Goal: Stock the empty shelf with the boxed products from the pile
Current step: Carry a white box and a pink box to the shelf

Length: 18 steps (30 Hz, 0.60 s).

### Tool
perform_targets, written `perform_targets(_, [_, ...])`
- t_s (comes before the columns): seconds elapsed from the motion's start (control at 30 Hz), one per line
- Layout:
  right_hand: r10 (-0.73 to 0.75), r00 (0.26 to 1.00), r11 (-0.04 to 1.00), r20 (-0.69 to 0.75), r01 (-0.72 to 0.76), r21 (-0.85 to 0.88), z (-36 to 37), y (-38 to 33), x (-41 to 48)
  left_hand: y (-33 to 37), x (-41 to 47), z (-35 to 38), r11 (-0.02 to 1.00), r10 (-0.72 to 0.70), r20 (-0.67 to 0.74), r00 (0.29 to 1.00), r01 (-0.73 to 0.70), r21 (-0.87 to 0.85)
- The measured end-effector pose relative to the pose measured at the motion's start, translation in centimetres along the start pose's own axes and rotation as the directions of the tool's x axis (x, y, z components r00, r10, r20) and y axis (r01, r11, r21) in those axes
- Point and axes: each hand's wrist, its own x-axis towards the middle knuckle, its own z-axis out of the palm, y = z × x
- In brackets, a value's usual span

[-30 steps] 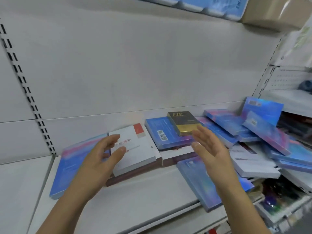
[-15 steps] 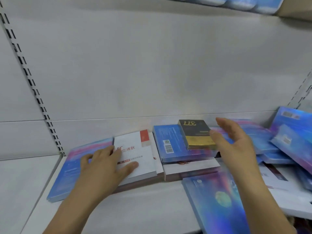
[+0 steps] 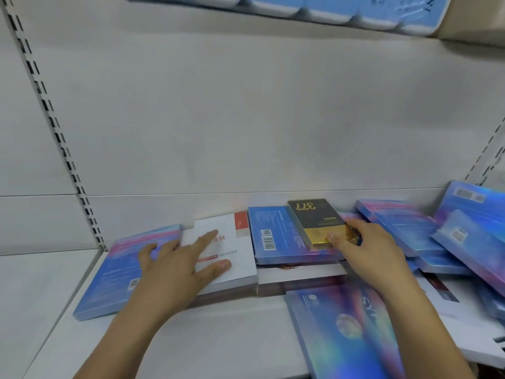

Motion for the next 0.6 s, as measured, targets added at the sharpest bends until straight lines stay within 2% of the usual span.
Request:
perform_targets(0.1, [0.030,0.999,0.999,0.023,-0.031,0.010,0.1,-0.1,0.1,0.7,-0.3,-0.3,0.973,-0.048,-0.087,0.995,0.027,-0.230])
perform_targets(0.17, [0.029,1.000,0.999,0.011,-0.029,0.017,0.2,-0.2,0.0,0.8,-0.3,-0.1,0.911,-0.069,-0.127,0.989,0.011,-0.413])
perform_targets(0.27, [0.001,1.000,0.990,-0.023,0.002,0.142,0.5,-0.7,-0.4,0.8,-0.8,-0.1,0.742,-0.058,-0.198,0.979,-0.090,-0.665])
perform_targets(0.33, [-0.029,0.998,0.957,-0.049,0.042,0.287,0.9,-1.1,-0.6,0.6,-0.7,-0.5,0.630,-0.092,-0.203,0.975,-0.101,-0.770])
perform_targets(0.4, [-0.061,0.993,0.885,-0.100,0.100,0.455,1.5,-1.6,-0.7,0.1,-0.5,-1.0,0.524,-0.145,-0.155,0.977,-0.057,-0.850])
perform_targets(0.5, [-0.101,0.976,0.779,-0.192,0.197,0.596,1.8,-2.3,-0.8,-0.9,0.5,-1.1,0.374,-0.183,-0.033,0.983,0.038,-0.927])
perform_targets(0.57, [-0.087,0.969,0.695,-0.231,0.225,0.683,1.5,-2.5,-0.7,-1.3,0.8,-1.2,0.259,-0.102,0.063,0.993,0.087,-0.962])
perform_targets(0.6, [-0.079,0.968,0.662,-0.240,0.230,0.713,1.3,-2.6,-0.5,-1.2,0.7,-1.5,0.260,-0.048,0.096,0.994,0.105,-0.960])
